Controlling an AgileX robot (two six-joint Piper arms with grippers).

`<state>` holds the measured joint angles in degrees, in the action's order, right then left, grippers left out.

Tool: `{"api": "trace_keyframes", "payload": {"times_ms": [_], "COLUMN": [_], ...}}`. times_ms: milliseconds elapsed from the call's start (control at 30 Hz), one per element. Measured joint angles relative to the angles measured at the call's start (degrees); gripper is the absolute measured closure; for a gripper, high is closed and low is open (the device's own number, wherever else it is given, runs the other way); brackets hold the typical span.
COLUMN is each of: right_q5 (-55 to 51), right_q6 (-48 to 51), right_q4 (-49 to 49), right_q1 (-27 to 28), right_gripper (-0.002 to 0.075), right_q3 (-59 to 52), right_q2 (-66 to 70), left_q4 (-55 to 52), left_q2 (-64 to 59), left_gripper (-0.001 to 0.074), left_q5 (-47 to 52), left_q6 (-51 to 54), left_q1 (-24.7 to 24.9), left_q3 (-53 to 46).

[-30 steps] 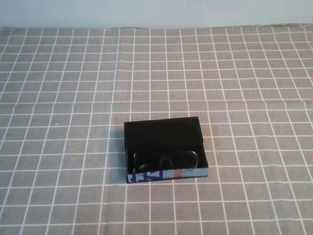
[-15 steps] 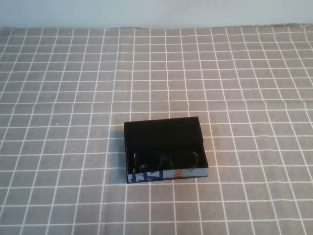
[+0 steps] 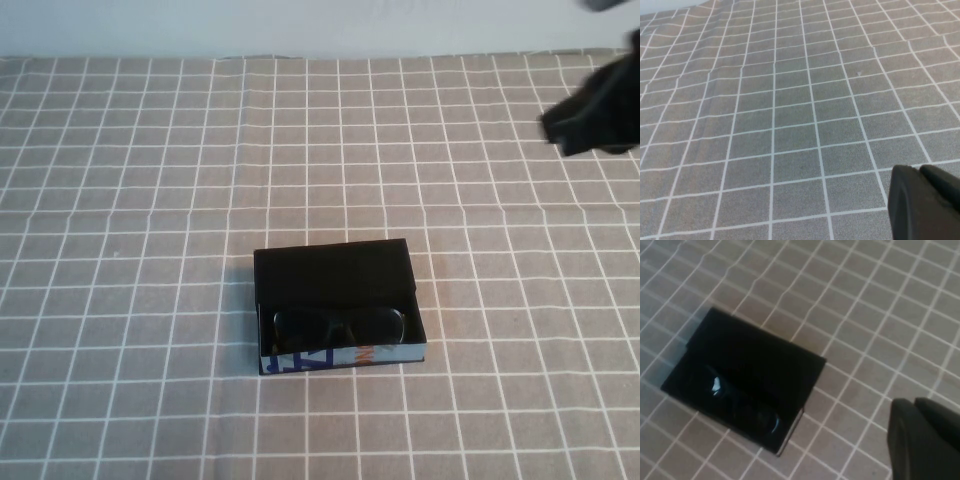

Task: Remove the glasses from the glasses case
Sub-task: Pick up the glasses from the glasses case

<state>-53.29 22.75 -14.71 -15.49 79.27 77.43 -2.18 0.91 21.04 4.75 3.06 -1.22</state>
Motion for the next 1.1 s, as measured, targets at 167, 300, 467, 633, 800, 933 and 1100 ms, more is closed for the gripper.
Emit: {"api": "trace_keyframes", "payload": {"times_ms": [167, 300, 467, 633, 800, 933, 1100], "right_q5": [-9.33, -14.14, -16.24, -16.47, -14.57, -13.16, -10.89], "right_q6": [1.58, 2.46, 4.59, 7.05, 7.42, 7.52, 7.60], "right_q4": [1.64, 2.40, 5.61, 9.90, 9.38, 9.04, 9.18], "right_q1": [-5.99, -10.07, -15.63, -20.41, -22.85, -23.33, -23.33], "right_gripper": [0.0746, 0.0746, 0.0741, 0.0652, 0.0463, 0.0417, 0.0409], "right_q3": [10.06, 15.82, 19.17, 19.53, 19.62, 19.62, 19.62], "right_q2": [10.68, 18.21, 25.56, 30.19, 34.11, 36.89, 39.70], "left_q4": [0.00, 0.00, 0.00, 0.00, 0.00, 0.00, 0.00], "left_q2": [0.00, 0.00, 0.00, 0.00, 0.00, 0.00, 0.00], "left_gripper": [0.0739, 0.0740, 0.0740, 0.0739, 0.0739, 0.0739, 0.0739], "left_q5": [0.00, 0.00, 0.00, 0.00, 0.00, 0.00, 0.00], "left_q6": [0.00, 0.00, 0.00, 0.00, 0.00, 0.00, 0.00], "left_q1": [0.00, 0.00, 0.00, 0.00, 0.00, 0.00, 0.00], "left_q3": [0.00, 0.00, 0.00, 0.00, 0.00, 0.00, 0.00]}}
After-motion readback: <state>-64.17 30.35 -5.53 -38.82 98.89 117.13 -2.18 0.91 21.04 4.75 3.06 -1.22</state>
